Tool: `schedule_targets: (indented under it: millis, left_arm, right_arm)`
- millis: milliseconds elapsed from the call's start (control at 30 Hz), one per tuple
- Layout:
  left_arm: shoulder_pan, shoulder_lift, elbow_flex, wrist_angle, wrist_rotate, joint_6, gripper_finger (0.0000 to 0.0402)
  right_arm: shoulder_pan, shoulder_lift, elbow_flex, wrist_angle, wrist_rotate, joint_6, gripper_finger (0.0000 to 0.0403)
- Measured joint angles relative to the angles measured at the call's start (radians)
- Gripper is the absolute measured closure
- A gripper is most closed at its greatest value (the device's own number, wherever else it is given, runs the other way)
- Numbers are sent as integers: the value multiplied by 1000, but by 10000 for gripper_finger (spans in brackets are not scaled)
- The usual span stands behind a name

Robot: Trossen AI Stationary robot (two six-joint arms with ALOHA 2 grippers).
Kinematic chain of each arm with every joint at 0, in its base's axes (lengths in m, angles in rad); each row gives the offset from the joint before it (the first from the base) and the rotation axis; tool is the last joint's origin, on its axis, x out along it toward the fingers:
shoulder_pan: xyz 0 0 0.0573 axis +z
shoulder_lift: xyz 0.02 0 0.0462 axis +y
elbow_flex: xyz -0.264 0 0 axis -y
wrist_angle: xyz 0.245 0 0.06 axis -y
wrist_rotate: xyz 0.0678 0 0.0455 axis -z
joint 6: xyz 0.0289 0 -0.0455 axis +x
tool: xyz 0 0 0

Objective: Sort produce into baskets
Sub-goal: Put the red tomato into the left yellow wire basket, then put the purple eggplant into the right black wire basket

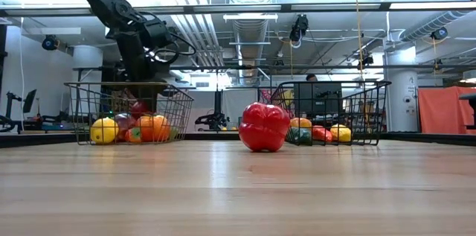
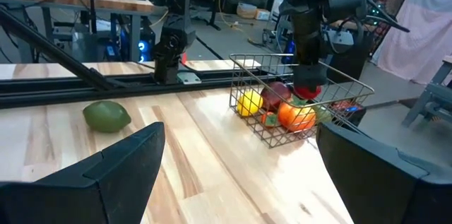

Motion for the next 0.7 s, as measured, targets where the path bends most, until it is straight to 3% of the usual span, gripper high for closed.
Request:
schedule_targets:
  millis: [200,433,700]
  left_arm:
    - [0,0,-1,1,0,-1,91]
    - [-13,-13,-1,-2,0,-5,86]
    - [-135,-153,-1,-60,27,-62,86]
  right_arm:
    - [0,0,0,0,0,4,42]
    - [0,0,0,-3,0,5,42]
    - [0,0,0,-5,0,20,42]
